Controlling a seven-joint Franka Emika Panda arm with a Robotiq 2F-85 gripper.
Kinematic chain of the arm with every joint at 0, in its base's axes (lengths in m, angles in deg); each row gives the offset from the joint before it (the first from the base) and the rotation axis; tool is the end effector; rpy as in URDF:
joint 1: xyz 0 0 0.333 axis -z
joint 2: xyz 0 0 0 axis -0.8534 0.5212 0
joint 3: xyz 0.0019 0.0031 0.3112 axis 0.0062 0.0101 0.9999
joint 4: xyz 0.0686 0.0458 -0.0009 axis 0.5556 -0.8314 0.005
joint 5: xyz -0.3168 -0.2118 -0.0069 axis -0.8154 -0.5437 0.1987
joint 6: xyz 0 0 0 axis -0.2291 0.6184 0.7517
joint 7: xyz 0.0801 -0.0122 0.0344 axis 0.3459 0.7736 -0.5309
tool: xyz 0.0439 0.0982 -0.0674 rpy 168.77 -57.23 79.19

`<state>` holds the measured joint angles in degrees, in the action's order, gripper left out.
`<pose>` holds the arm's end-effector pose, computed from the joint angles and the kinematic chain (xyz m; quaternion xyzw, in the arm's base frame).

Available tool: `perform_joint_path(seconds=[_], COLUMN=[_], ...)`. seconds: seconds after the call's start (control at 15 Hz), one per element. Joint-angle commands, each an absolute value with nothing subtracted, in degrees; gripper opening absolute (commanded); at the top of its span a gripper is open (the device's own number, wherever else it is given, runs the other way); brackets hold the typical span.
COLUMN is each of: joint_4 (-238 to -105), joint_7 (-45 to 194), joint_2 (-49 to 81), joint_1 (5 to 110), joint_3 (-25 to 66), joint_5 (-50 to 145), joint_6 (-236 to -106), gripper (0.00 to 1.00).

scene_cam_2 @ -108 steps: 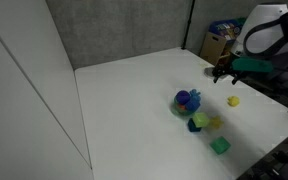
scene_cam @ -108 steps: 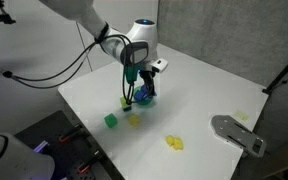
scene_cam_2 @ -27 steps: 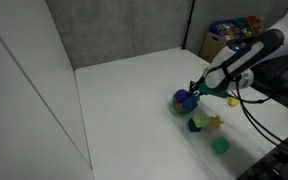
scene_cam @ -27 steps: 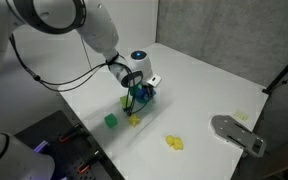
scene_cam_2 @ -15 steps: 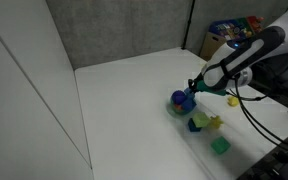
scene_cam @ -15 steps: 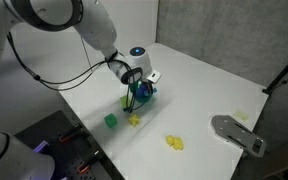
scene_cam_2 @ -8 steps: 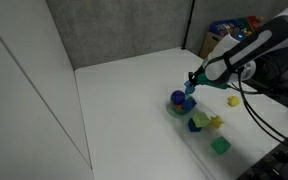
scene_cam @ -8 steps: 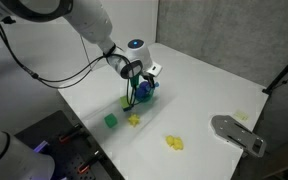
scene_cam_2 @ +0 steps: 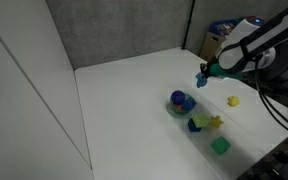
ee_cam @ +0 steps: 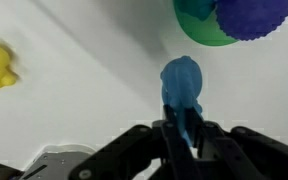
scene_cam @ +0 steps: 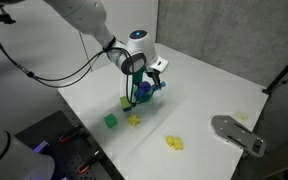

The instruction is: Remove the toy elephant from the green bowl and put it on the table

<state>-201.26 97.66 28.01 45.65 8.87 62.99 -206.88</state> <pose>0.6015 -0.0439 0.2048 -0.9233 0.3344 -0.1884 0.0165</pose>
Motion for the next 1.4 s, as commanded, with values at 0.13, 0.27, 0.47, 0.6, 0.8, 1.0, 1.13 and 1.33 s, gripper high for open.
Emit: perform_joint_path(seconds=[0.13, 0.27, 0.47, 0.6, 0.8, 1.0, 1.13, 1.33], joint_4=[-209.2, -211.6, -215.4, -217.7, -220.3, -221.7, -221.5, -219.9], joint_7=[100.0, 98.5, 98.4, 98.5, 95.7, 91.0, 89.0, 85.8], joint_2=[20.5, 18.7, 17.1, 16.9, 17.6, 18.5, 19.8, 22.7], joint_1=[42.3, 44.3, 46.5, 47.8, 52.4, 57.3, 60.1, 63.9], joint_3=[0.5, 1.0, 0.6, 0.1, 2.1, 5.1, 6.7, 9.2], joint_5=[54.7, 52.9, 49.0, 46.1, 45.8, 47.6, 48.1, 50.2], joint_6=[-202.2, -199.6, -197.3, -195.7, -191.8, -187.0, -183.4, -179.0], gripper=[0.06, 0.06, 0.06, 0.06, 0.06, 0.06, 0.06, 0.06])
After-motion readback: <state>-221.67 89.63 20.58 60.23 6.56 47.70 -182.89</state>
